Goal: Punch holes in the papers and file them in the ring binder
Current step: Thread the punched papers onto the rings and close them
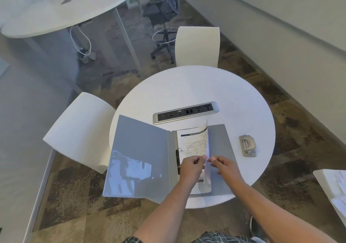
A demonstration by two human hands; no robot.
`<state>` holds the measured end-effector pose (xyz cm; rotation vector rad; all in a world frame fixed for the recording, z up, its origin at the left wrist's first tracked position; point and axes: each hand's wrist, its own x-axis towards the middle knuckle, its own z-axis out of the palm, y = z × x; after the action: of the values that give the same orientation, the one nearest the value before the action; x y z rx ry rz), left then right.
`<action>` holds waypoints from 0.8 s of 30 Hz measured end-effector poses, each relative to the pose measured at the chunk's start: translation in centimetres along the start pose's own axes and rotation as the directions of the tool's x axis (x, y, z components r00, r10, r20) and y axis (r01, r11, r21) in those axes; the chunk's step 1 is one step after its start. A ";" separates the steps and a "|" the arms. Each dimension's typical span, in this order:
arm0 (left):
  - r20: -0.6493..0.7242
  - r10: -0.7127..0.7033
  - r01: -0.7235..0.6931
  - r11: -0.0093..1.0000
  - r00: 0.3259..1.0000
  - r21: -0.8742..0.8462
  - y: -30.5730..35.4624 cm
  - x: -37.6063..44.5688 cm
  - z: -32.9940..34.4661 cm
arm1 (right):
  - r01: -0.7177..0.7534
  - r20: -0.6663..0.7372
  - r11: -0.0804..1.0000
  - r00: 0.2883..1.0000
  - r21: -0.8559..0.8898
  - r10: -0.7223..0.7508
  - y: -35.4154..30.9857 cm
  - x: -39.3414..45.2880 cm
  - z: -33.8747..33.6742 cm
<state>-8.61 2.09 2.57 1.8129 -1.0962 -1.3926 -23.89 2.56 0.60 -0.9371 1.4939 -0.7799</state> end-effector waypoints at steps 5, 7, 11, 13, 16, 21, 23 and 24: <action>0.012 -0.062 0.064 0.982 0.998 -0.175 0.1 1.0 -0.2 | 0.051 0.087 0.994 0.994 0.098 -0.060 -0.2 0.0 0.5; 0.013 -0.116 0.116 0.964 0.993 -0.240 0.0 1.0 -0.4 | 0.058 0.086 0.990 0.994 0.128 -0.069 -0.3 0.1 0.6; 0.034 -0.158 0.161 0.938 0.987 -0.307 0.4 0.8 -0.6 | 0.070 0.088 0.993 0.993 0.097 -0.079 -0.5 0.2 0.5; 0.034 -0.169 0.172 0.942 0.985 -0.289 0.6 0.8 -0.5 | 0.064 0.084 0.994 0.994 0.088 -0.071 -0.7 0.1 0.5; -0.012 -0.133 0.129 0.975 0.991 -0.181 0.6 1.0 -0.6 | 0.035 0.055 0.999 0.998 0.033 -0.036 -1.2 -0.1 0.7; -0.253 0.042 0.011 0.979 0.967 0.204 1.4 0.9 -4.8 | -0.048 -0.133 0.965 0.991 -0.256 0.014 -0.7 0.6 -0.1; -0.333 0.096 0.016 0.948 0.938 0.318 1.4 0.7 -7.9 | -0.068 -0.166 0.959 0.986 -0.275 0.022 -0.5 0.9 -0.7; -0.367 0.133 0.018 0.925 0.921 0.380 1.2 0.5 -9.4 | -0.083 -0.174 0.959 0.984 -0.270 0.036 -0.3 1.1 -1.1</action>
<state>0.18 0.81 5.92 2.1860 -1.2473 -0.7655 -24.96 1.42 0.53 -1.0478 1.8046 -0.6271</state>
